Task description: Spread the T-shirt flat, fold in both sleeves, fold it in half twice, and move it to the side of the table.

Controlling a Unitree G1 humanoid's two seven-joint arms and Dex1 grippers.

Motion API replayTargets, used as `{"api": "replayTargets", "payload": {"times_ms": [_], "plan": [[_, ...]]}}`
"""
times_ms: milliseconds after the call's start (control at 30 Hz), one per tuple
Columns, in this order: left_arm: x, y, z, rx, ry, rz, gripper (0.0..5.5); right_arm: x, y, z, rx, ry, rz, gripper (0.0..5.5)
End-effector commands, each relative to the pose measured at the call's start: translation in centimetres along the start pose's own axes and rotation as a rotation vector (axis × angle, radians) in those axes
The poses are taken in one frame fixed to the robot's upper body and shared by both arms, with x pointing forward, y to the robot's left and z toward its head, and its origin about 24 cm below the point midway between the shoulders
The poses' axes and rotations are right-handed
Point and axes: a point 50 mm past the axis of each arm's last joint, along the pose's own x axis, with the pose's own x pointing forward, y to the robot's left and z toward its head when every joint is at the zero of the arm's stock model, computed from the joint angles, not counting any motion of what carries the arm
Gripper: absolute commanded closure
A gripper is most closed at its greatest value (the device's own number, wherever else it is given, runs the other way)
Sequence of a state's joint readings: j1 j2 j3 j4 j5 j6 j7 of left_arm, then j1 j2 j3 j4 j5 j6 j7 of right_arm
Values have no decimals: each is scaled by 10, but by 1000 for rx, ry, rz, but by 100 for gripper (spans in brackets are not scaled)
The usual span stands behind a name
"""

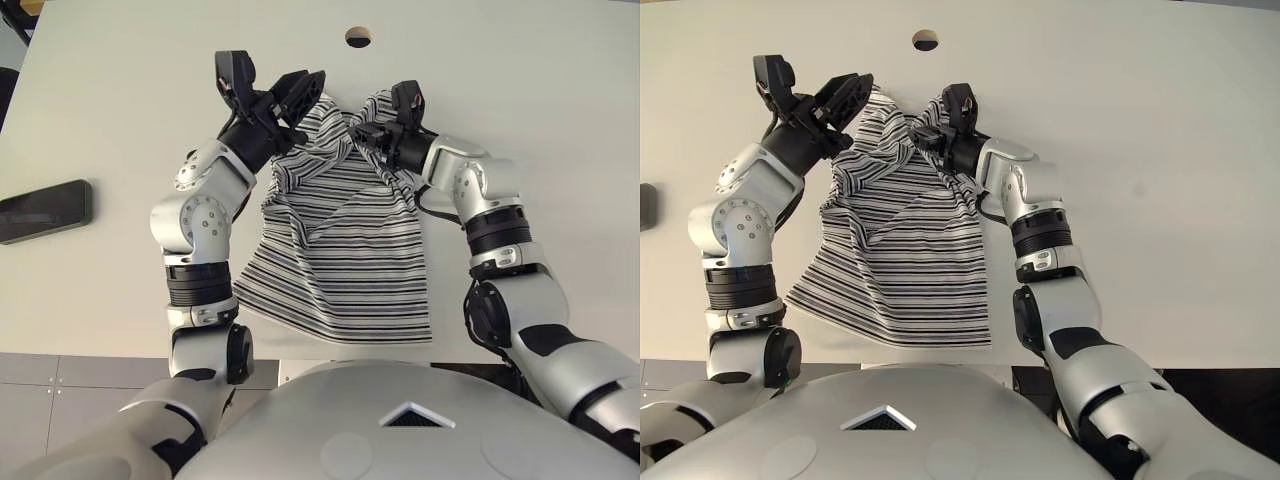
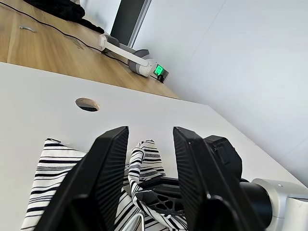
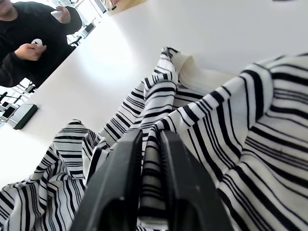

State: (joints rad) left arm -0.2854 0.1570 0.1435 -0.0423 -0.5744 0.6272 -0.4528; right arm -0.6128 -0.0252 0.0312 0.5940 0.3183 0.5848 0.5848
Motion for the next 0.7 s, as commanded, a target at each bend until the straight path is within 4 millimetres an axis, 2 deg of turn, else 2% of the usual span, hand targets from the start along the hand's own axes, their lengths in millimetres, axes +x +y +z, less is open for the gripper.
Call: {"api": "replayTargets", "payload": {"times_ms": [33,267,500,567,633,700], "plan": [[0,2,0,-2,0,11,376,-6,1,10,-46,-12,29,437],[0,3,-1,3,7,14,376,-22,10,24,-67,-55,84,437],[-3,4,2,36,10,12,376,-42,16,54,-89,-161,93,437],[-7,5,2,124,14,11,376,-50,14,61,-110,-195,76,437],[-18,3,3,311,18,-26,376,-60,10,65,-225,-216,15,437],[-35,2,4,544,40,-96,376,-74,12,60,-398,-202,17,437]]}}
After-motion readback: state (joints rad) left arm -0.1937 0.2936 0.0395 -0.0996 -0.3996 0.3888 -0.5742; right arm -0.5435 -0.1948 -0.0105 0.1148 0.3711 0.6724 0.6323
